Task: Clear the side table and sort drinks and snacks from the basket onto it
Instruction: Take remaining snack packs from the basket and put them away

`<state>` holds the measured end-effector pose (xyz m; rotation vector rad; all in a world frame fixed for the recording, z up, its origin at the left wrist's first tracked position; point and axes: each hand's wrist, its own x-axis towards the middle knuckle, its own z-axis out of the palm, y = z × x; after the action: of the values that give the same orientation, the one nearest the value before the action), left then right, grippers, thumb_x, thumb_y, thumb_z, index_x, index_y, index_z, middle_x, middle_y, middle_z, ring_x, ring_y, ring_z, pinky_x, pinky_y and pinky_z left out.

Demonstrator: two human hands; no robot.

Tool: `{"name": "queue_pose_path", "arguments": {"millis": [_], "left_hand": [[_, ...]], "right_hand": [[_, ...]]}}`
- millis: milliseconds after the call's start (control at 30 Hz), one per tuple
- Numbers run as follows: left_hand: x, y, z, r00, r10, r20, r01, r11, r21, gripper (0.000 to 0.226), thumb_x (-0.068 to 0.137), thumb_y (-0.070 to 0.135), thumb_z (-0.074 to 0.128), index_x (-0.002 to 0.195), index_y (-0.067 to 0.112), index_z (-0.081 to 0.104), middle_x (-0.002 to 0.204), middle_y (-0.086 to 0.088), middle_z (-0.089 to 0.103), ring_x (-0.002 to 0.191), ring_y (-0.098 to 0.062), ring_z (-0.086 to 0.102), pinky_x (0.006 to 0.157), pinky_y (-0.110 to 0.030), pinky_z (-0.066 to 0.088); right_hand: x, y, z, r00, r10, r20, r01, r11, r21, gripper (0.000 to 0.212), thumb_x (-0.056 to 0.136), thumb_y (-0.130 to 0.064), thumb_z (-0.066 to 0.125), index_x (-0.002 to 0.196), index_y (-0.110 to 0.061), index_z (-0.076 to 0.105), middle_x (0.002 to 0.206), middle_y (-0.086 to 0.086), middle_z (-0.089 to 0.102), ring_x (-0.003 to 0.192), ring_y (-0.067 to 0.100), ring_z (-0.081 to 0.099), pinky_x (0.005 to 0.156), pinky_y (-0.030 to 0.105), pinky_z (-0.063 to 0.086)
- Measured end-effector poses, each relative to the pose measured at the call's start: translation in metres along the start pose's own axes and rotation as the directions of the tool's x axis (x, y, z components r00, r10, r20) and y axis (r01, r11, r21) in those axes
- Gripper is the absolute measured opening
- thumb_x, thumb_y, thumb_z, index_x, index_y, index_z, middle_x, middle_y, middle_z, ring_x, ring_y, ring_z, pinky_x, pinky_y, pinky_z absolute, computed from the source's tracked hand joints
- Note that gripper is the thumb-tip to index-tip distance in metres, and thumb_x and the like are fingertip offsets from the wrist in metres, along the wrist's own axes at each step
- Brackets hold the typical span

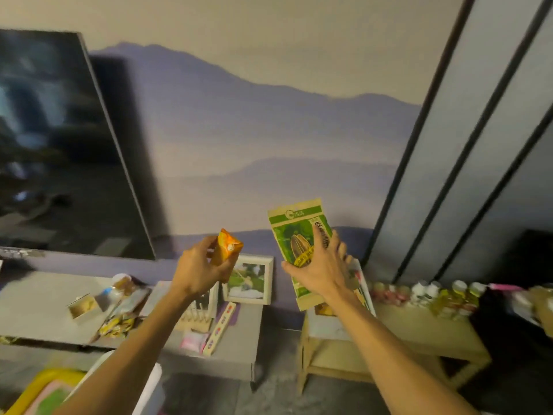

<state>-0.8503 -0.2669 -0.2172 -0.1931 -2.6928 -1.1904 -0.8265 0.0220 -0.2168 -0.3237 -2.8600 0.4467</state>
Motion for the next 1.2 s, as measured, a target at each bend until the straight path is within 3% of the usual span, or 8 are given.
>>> {"name": "queue_pose_path", "arguments": {"millis": [233, 400, 633, 733, 967, 1067, 1133, 1200], "left_hand": [[0.010, 0.083, 0.130, 0.992, 0.021, 0.122, -0.016, 0.999, -0.043, 0.070, 0.084, 0.064, 0.074, 0.139, 0.025, 0.056, 0.118, 0.008, 0.066, 0.102, -0.017, 0.067, 0.085, -0.037, 0.059], [0.036, 0.102, 0.195, 0.978, 0.019, 0.207, -0.016, 1.000, -0.018, 0.065, 0.087, 0.060, 0.074, 0.138, 0.025, 0.055, 0.117, 0.008, 0.067, 0.078, -0.003, 0.064, 0.059, -0.011, 0.048], [0.096, 0.080, 0.292, 0.946, -0.116, 0.303, 0.104, 0.993, 0.055, 0.065, 0.087, 0.068, 0.068, 0.134, 0.024, 0.059, 0.121, -0.002, 0.073, 0.102, -0.026, 0.072, 0.087, -0.039, 0.060], [0.119, 0.049, 0.341, 0.906, -0.219, 0.362, 0.185, 0.975, 0.126, 0.066, 0.084, 0.079, 0.058, 0.129, 0.029, 0.060, 0.118, -0.003, 0.075, 0.100, -0.027, 0.074, 0.087, -0.047, 0.062], [0.159, 0.007, 0.428, 0.815, -0.376, 0.441, 0.311, 0.926, 0.214, 0.058, 0.097, 0.066, 0.047, 0.132, 0.020, 0.054, 0.108, -0.004, 0.072, 0.095, -0.029, 0.073, 0.090, -0.047, 0.060], [0.162, -0.004, 0.454, 0.794, -0.387, 0.468, 0.252, 0.911, 0.325, 0.054, 0.100, 0.057, 0.050, 0.138, 0.021, 0.039, 0.106, -0.003, 0.068, 0.093, -0.029, 0.072, 0.081, -0.042, 0.058], [0.160, -0.010, 0.464, 0.779, -0.411, 0.475, 0.238, 0.893, 0.382, 0.042, 0.101, 0.057, 0.048, 0.128, 0.026, 0.043, 0.093, 0.006, 0.063, 0.081, -0.020, 0.067, 0.075, -0.038, 0.056], [0.157, -0.017, 0.473, 0.784, -0.407, 0.469, 0.223, 0.890, 0.399, 0.040, 0.100, 0.057, 0.049, 0.125, 0.027, 0.047, 0.098, 0.003, 0.061, 0.082, -0.018, 0.063, 0.073, -0.034, 0.049]], "right_hand": [[0.017, 0.137, -0.021, 0.983, 0.185, 0.017, -0.184, 0.983, -0.008, 0.139, 0.060, -0.104, 0.057, 0.168, -0.032, 0.006, 0.172, 0.021, 0.015, 0.153, 0.046, 0.026, 0.118, 0.064, 0.034], [0.036, 0.190, -0.006, 0.965, 0.255, 0.059, -0.255, 0.967, 0.007, 0.141, 0.061, -0.104, 0.059, 0.169, -0.033, 0.003, 0.173, 0.019, 0.012, 0.156, 0.046, 0.022, 0.119, 0.066, 0.034], [0.081, 0.227, 0.054, 0.924, 0.333, 0.189, -0.330, 0.943, -0.047, 0.137, 0.067, -0.101, 0.059, 0.169, -0.032, 0.000, 0.174, 0.018, 0.011, 0.158, 0.045, 0.018, 0.124, 0.066, 0.018], [0.104, 0.234, 0.085, 0.901, 0.357, 0.247, -0.355, 0.933, -0.054, 0.137, 0.067, -0.100, 0.061, 0.169, -0.031, 0.000, 0.174, 0.016, 0.008, 0.159, 0.046, 0.014, 0.125, 0.066, 0.019], [0.139, 0.239, 0.176, 0.848, 0.434, 0.305, -0.431, 0.899, -0.078, 0.136, 0.067, -0.100, 0.057, 0.168, -0.033, -0.007, 0.173, 0.018, 0.008, 0.157, 0.046, 0.017, 0.125, 0.064, 0.025], [0.139, 0.238, 0.211, 0.825, 0.465, 0.320, -0.466, 0.881, -0.078, 0.135, 0.067, -0.099, 0.054, 0.168, -0.034, -0.006, 0.173, 0.021, 0.002, 0.157, 0.048, 0.020, 0.123, 0.065, 0.028], [0.138, 0.240, 0.229, 0.816, 0.478, 0.325, -0.473, 0.875, -0.101, 0.134, 0.067, -0.100, 0.052, 0.169, -0.032, -0.004, 0.173, 0.022, 0.002, 0.155, 0.048, 0.021, 0.122, 0.063, 0.030], [0.139, 0.242, 0.245, 0.806, 0.490, 0.331, -0.483, 0.869, -0.111, 0.137, 0.066, -0.102, 0.052, 0.169, -0.031, -0.005, 0.173, 0.023, 0.002, 0.155, 0.048, 0.022, 0.121, 0.062, 0.032]]}}
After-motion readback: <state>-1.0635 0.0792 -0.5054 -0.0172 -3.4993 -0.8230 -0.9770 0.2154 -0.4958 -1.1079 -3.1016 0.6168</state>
